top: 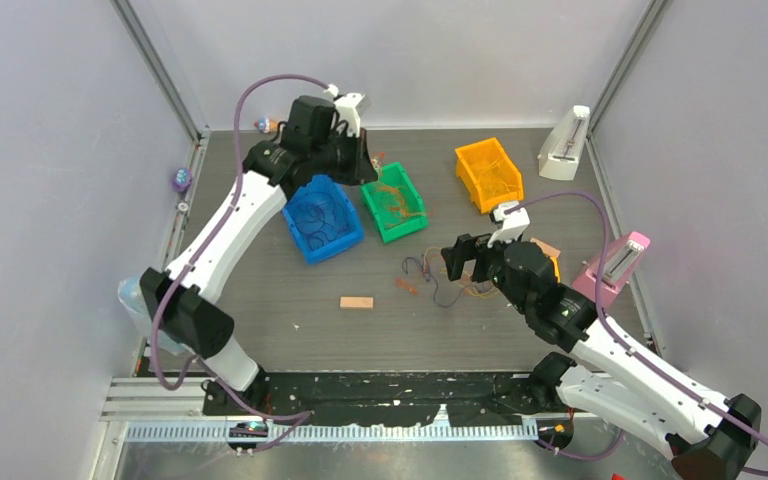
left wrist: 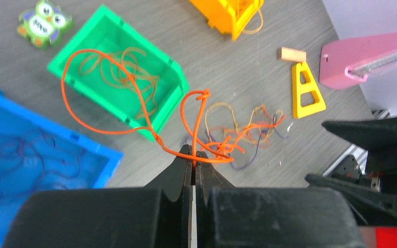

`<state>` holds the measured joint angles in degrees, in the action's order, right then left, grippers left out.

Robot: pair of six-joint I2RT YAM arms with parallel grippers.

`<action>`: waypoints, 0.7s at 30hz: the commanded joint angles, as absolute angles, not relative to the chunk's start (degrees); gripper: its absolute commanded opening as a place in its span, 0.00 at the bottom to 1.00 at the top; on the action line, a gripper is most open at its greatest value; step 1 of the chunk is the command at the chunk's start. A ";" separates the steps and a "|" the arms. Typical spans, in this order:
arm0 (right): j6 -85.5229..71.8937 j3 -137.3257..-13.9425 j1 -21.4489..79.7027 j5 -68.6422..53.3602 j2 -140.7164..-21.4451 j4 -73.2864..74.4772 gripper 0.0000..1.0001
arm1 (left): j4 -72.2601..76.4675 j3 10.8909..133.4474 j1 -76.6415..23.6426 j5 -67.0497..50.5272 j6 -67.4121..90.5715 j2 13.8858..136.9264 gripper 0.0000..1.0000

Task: Untangle the cables
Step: Pick up the cable at the center of the board, then place the cable in the bin.

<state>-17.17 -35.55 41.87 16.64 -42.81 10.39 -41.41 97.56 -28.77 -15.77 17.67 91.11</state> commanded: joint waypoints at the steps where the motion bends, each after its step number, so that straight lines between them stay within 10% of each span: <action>1: -16.26 -35.05 41.66 22.29 -40.53 10.41 0.96 | -39.46 107.37 -28.49 -18.89 14.76 97.50 0.00; 21: -15.21 -35.32 41.10 25.46 -41.32 11.42 0.96 | -40.04 118.32 -26.52 -29.68 22.08 119.78 0.00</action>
